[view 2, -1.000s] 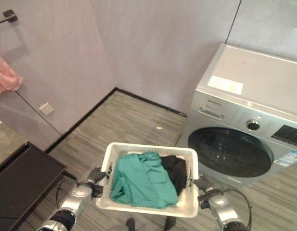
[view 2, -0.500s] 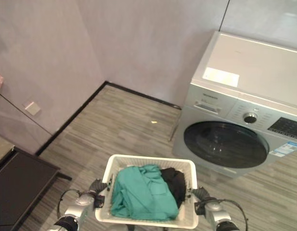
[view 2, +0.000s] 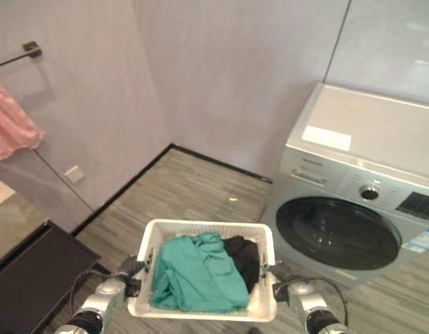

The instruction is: Grab the laundry basket,head to the washer,open it,put in the laundry and shut it.

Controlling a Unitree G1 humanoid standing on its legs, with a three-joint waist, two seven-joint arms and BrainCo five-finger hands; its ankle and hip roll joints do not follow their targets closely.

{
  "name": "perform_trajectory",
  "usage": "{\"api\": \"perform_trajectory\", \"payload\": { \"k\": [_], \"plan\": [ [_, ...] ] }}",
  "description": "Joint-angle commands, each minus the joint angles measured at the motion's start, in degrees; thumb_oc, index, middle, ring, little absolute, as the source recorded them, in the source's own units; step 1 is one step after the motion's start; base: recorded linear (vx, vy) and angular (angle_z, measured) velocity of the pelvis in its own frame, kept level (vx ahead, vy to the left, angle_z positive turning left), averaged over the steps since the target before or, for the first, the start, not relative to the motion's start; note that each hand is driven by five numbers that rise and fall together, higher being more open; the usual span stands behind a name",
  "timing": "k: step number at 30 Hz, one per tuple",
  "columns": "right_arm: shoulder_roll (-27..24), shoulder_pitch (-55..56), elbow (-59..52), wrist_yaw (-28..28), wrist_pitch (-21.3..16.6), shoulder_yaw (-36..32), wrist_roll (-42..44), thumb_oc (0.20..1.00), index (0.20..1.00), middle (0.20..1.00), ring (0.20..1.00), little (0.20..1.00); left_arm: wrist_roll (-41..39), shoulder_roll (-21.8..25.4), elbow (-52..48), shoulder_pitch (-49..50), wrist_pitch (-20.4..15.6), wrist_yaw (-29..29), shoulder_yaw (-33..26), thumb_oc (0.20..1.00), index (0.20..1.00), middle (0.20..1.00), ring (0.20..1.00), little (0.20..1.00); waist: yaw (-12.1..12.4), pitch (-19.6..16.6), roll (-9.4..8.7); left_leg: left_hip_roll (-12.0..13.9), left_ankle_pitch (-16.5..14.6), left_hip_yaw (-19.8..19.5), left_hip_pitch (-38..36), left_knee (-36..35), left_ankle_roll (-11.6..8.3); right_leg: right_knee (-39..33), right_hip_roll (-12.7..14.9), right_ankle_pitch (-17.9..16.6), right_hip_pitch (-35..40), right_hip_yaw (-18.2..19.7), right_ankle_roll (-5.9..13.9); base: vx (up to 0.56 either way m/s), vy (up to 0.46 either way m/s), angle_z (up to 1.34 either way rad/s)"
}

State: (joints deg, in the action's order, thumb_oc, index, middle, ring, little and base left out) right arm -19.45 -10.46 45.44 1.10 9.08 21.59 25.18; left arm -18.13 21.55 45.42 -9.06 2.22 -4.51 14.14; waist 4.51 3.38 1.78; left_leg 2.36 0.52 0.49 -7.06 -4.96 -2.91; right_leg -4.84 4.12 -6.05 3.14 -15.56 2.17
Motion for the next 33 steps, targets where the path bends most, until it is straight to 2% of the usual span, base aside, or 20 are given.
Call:
{"api": "perform_trajectory", "payload": {
  "k": [1, 3, 4, 5, 6, 11, 12, 16, 19, 20, 24, 31, 33],
  "plan": [
    [1.3, -9.1, -6.6, 5.8, -2.1, -1.4, 9.9, 0.2, 0.2, 0.2, 0.2, 0.2, -2.7, 5.2, -1.1, -5.0, 0.3, 5.6, 2.3, 0.2, 0.2, 0.2, 0.2, 0.2, 0.7, -1.2, -2.03, -4.0, -5.5, -2.8, 2.9, 6.6, 2.69, 6.7, 4.8, 5.6, -2.9, 3.3, 6.06, -0.02, 0.045, 0.0],
    [0.0, -11.2, -9.3, 6.9, -0.5, 0.3, 11.0, 0.2, 0.2, 0.2, 0.2, 0.2, -3.3, 8.8, -4.9, -6.2, 1.5, 6.9, 2.6, 0.2, 0.2, 0.2, 0.2, 0.2, 1.0, -0.8, -2.16, -4.2, -5.4, -2.5, 3.2, 6.8, 2.81, 6.7, 4.9, 5.2, -3.3, 3.6, 6.37, -0.01, 0.021, 0.0],
    [0.0, -11.3, -9.3, 6.9, -0.5, 0.4, 11.0, 0.2, 0.2, 0.2, 0.2, 0.2, -3.3, 8.8, -4.9, -6.2, 1.5, 6.9, 2.6, 0.2, 0.2, 0.2, 0.2, 0.2, 1.1, -0.8, -2.17, -4.2, -5.5, -2.5, 3.2, 6.8, 2.81, 6.8, 4.9, 5.2, -3.3, 3.7, 6.37, -0.05, 0.023, -0.06],
    [-3.1, -13.2, -13.4, 8.6, 0.7, 2.4, 11.2, 0.2, 0.2, 0.2, 0.2, 0.2, -4.1, 13.4, -8.1, -7.4, 2.2, 7.8, 2.6, 0.2, 0.2, 0.2, 0.2, 0.2, 1.4, -0.2, -2.46, -4.2, -5.5, -2.2, 3.8, 7.3, 2.83, 6.8, 5.1, 4.7, -3.8, 3.8, 6.65, -0.06, 0.023, -0.07],
    [-5.0, -14.8, -15.7, 9.7, 1.4, 3.4, 11.8, 0.2, 0.2, 0.2, 0.2, 0.2, -4.9, 15.6, -9.1, -8.4, 2.9, 8.7, 2.8, 0.2, 0.2, 0.2, 0.2, 0.2, 1.6, 0.1, -2.71, -4.2, -5.6, -2.0, 4.1, 7.5, 2.85, 6.7, 5.3, 4.5, -3.9, 3.9, 6.85, -0.07, 0.033, -0.06],
    [-10.1, -18.5, -21.0, 11.7, 2.5, 6.2, 14.7, 0.2, 0.2, 0.2, 0.2, 0.2, -6.9, 19.0, -10.1, -10.6, 3.2, 9.4, 4.1, 0.2, 0.2, 0.2, 0.2, 0.2, 1.8, 0.9, -3.26, -4.3, -6.1, -1.1, 5.3, 8.6, 2.9, 6.2, 5.6, 3.4, -5.0, 4.5, 7.68, -0.03, 0.025, -0.04],
    [-12.6, -21.3, -21.2, 12.2, 3.4, 7.9, 15.0, 0.2, 0.2, 0.2, 0.2, 0.2, -7.2, 20.7, -9.8, -13.4, 3.6, 9.7, 5.7, 0.2, 0.2, 0.2, 0.2, 0.2, 1.8, 1.1, -3.57, -4.4, -6.4, -0.8, 6.1, 9.4, 2.99, 6.2, 5.8, 2.8, -5.7, 4.8, 7.95, -0.03, 0.036, -0.19],
    [-15.1, -28.0, -20.7, 13.1, 3.8, 12.0, 17.9, 0.2, 0.2, 0.2, 0.2, 0.2, -9.0, 21.7, -5.3, -20.0, 3.5, 9.2, 8.7, 0.2, 0.2, 0.2, 0.2, 0.2, 1.7, 1.2, -4.13, -4.9, -6.9, -0.4, 6.3, 10.1, 3.29, 6.0, 6.4, 1.9, -6.0, 5.4, 8.45, -0.03, 0.057, -0.19],
    [-14.9, -30.7, -19.4, 12.6, 3.3, 13.3, 19.6, 0.2, 0.2, 0.2, 0.2, 0.2, -10.0, 21.9, -3.7, -22.7, 3.2, 8.8, 10.2, 0.2, 0.2, 0.2, 0.2, 0.2, 1.7, 1.7, -4.21, -5.1, -7.1, 0.0, 6.8, 10.7, 3.43, 6.3, 6.7, 1.5, -6.6, 5.9, 8.7, -0.05, 0.058, -0.21],
    [-13.3, -34.1, -16.1, 12.4, 3.5, 14.7, 20.6, 0.2, 0.2, 0.2, 0.2, 0.2, -12.4, 23.2, -1.9, -26.0, 2.9, 8.9, 11.3, 0.2, 0.2, 0.2, 0.2, 0.2, 1.3, 2.5, -4.21, -5.4, -7.3, 1.3, 6.6, 11.0, 3.82, 6.7, 7.3, 0.8, -7.0, 7.1, 9.05, -0.04, 0.102, -0.1],
    [-14.0, -34.3, -18.6, 12.3, 3.5, 16.0, 22.9, 0.2, 0.2, 0.2, 0.2, 0.2, -14.0, 25.3, -4.7, -24.4, 2.6, 9.2, 11.1, 0.2, 0.2, 0.2, 0.2, 0.2, 1.0, 3.1, -4.4, -6.1, -7.8, 2.4, 6.7, 11.4, 4.31, 6.6, 8.1, -0.4, -7.7, 7.9, 9.55, -0.01, 0.088, -0.21],
    [-16.1, -31.3, -22.0, 13.2, 3.5, 15.0, 24.9, 0.2, 0.2, 0.2, 0.2, 0.2, -13.9, 25.2, -3.9, -23.8, 2.8, 10.7, 11.8, 0.2, 0.2, 0.2, 0.2, 0.2, 0.3, 4.2, -4.25, -6.9, -9.0, 4.0, 6.5, 12.1, 5.26, 7.7, 9.1, -1.5, -9.0, 9.7, 10.5, 0.03, 0.077, -0.16],
    [-16.9, -29.8, -23.2, 13.2, 3.4, 13.8, 25.1, 0.2, 0.2, 0.2, 0.2, 0.2, -13.9, 25.1, -3.7, -23.0, 2.8, 10.8, 11.4, 0.2, 0.2, 0.2, 0.2, 0.2, 0.2, 4.8, -3.9, -6.2, -9.4, 5.8, 5.6, 12.0, 5.22, 10.2, 8.5, -0.7, -10.1, 6.3, 10.51, 0.06, 0.051, -0.24]
  ]
}}
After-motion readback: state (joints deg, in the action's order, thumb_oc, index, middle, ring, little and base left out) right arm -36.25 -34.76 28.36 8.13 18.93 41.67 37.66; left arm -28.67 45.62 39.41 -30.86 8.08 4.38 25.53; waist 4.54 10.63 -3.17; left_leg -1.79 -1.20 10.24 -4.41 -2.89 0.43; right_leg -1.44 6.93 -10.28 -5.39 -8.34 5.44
